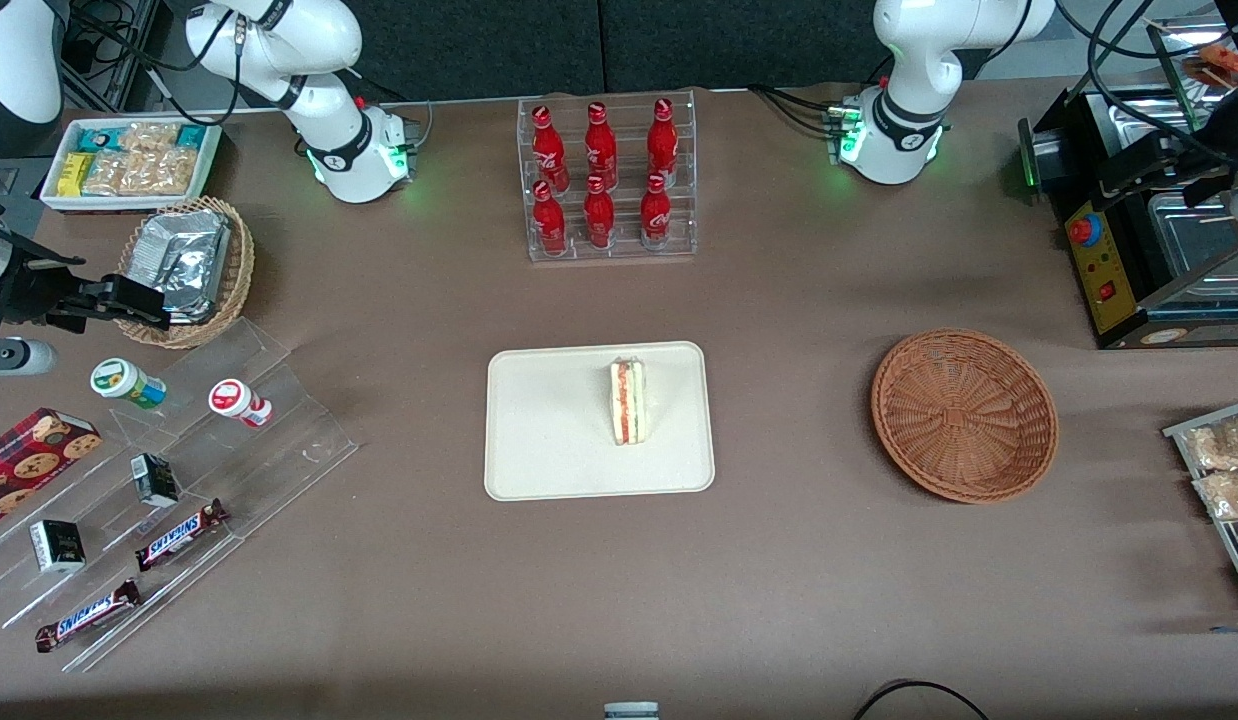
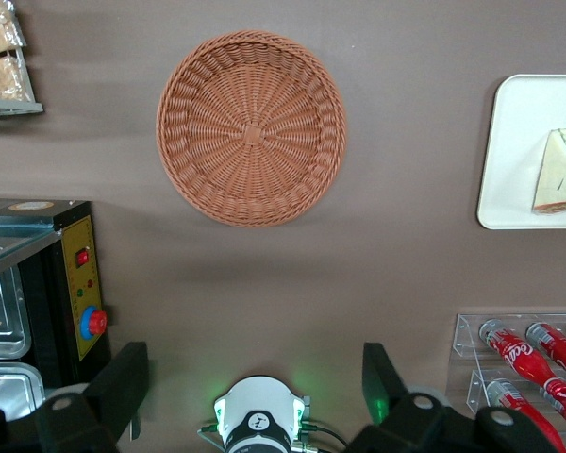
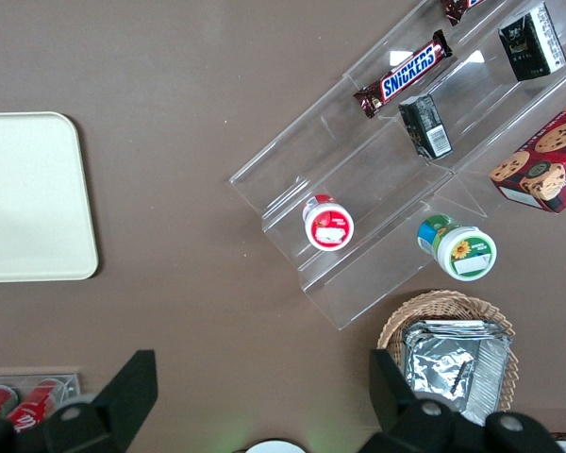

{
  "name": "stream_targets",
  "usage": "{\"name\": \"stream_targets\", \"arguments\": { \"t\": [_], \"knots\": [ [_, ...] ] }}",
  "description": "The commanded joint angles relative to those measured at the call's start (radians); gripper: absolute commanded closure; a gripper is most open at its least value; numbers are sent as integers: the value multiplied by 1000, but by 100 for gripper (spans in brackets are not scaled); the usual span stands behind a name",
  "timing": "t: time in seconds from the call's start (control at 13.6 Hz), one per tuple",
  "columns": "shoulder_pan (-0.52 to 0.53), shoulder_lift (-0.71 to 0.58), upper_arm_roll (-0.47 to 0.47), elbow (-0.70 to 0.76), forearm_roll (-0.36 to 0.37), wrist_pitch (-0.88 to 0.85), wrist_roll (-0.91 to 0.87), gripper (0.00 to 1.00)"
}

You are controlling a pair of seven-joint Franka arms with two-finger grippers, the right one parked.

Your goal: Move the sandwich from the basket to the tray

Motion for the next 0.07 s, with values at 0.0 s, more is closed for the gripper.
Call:
{"name": "stream_targets", "arguments": {
  "t": [0.0],
  "knots": [
    [2,15,7,40,-24,-3,19,0]
  ]
}}
